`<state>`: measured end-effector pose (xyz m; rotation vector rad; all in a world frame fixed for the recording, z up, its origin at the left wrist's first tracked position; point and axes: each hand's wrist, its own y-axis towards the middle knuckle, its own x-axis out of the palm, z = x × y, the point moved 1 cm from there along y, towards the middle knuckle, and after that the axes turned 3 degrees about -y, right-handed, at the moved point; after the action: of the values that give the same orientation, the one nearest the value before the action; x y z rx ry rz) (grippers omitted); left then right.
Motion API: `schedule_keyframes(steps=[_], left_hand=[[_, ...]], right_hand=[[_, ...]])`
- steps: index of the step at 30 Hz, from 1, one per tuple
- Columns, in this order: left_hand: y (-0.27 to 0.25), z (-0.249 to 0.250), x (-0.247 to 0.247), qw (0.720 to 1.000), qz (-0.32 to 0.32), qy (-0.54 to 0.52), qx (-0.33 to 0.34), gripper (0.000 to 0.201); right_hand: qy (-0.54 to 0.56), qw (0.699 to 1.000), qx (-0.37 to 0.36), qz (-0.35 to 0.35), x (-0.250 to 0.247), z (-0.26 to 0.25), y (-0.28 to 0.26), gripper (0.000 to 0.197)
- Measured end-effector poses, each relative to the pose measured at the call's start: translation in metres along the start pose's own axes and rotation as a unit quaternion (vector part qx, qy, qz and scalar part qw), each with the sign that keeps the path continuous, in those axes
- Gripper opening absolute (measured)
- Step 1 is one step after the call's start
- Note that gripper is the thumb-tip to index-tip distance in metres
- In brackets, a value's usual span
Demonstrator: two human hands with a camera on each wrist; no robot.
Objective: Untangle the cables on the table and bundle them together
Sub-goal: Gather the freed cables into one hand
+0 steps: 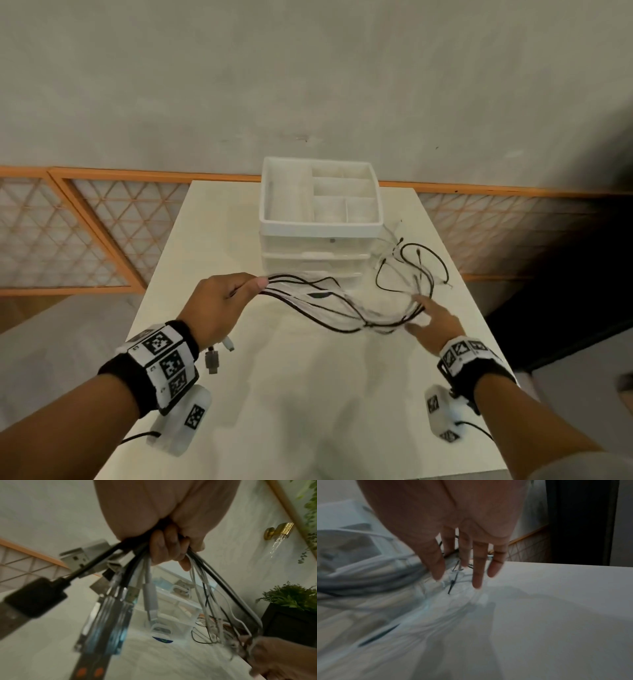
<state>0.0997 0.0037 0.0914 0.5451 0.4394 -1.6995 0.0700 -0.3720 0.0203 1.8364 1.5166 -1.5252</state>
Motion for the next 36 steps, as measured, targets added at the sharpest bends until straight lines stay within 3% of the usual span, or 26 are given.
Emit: schedule_keyframes(steps=[2,4,6,8,10,14,18,22,25,28,30,33,34,36], left_hand=[[-0.001,0.004,0.006,1.000,-0.009,-0.003,0.007,0.042],[-0.002,0.009,0.012,0.999,-0.034,-0.020,-0.009,0.048],[-0.002,0.019,0.019,0.994,-0.059,-0.087,-0.041,0.046],[-0.004,0.034,0.023,0.980,-0.090,-0.165,-0.066,0.039],[-0.006,0.043,0.023,0.974,-0.127,-0.176,-0.057,0.035],[-0.009,0.045,0.013,0.969,-0.176,-0.161,-0.061,0.032],[-0.010,0.042,0.008,0.970,-0.171,-0.161,-0.063,0.032],[-0.003,0.038,0.000,0.964,-0.094,-0.228,-0.097,0.029],[0.003,0.040,-0.012,0.962,-0.061,-0.245,-0.103,0.032],[0.003,0.039,-0.020,0.990,-0.066,-0.102,-0.074,0.046],[0.003,0.031,-0.023,0.990,-0.058,-0.080,-0.099,0.053],[0.006,0.023,-0.025,0.981,-0.026,-0.139,-0.130,0.051],[0.007,0.023,-0.025,0.976,-0.010,-0.175,-0.127,0.048],[0.013,0.031,-0.023,0.957,0.028,-0.266,-0.111,0.045]], right_hand=[[-0.088,0.996,0.007,-0.031,0.010,-0.005,-0.010,0.061],[-0.128,0.991,-0.023,0.026,0.009,-0.026,-0.022,0.055],[-0.024,0.987,-0.140,0.081,0.008,-0.061,-0.043,0.046],[0.127,0.949,-0.282,0.064,0.010,-0.100,-0.075,0.042],[0.168,0.914,-0.368,0.029,0.016,-0.130,-0.098,0.044],[0.224,0.895,-0.385,0.027,0.011,-0.152,-0.107,0.019],[0.227,0.877,-0.417,0.069,0.004,-0.156,-0.108,0.016],[0.234,0.890,-0.390,-0.042,0.001,-0.153,-0.110,0.014],[0.047,0.933,-0.354,-0.055,0.008,-0.128,-0.094,0.037],[-0.174,0.939,-0.295,-0.033,0.005,-0.095,-0.063,0.041],[-0.212,0.951,-0.225,0.008,-0.014,-0.076,-0.047,0.035],[-0.095,0.957,-0.191,0.198,-0.039,-0.046,-0.029,0.027],[-0.099,0.960,-0.177,0.194,-0.036,-0.037,-0.025,0.026],[-0.170,0.974,-0.141,0.057,-0.007,-0.015,-0.018,0.026]])
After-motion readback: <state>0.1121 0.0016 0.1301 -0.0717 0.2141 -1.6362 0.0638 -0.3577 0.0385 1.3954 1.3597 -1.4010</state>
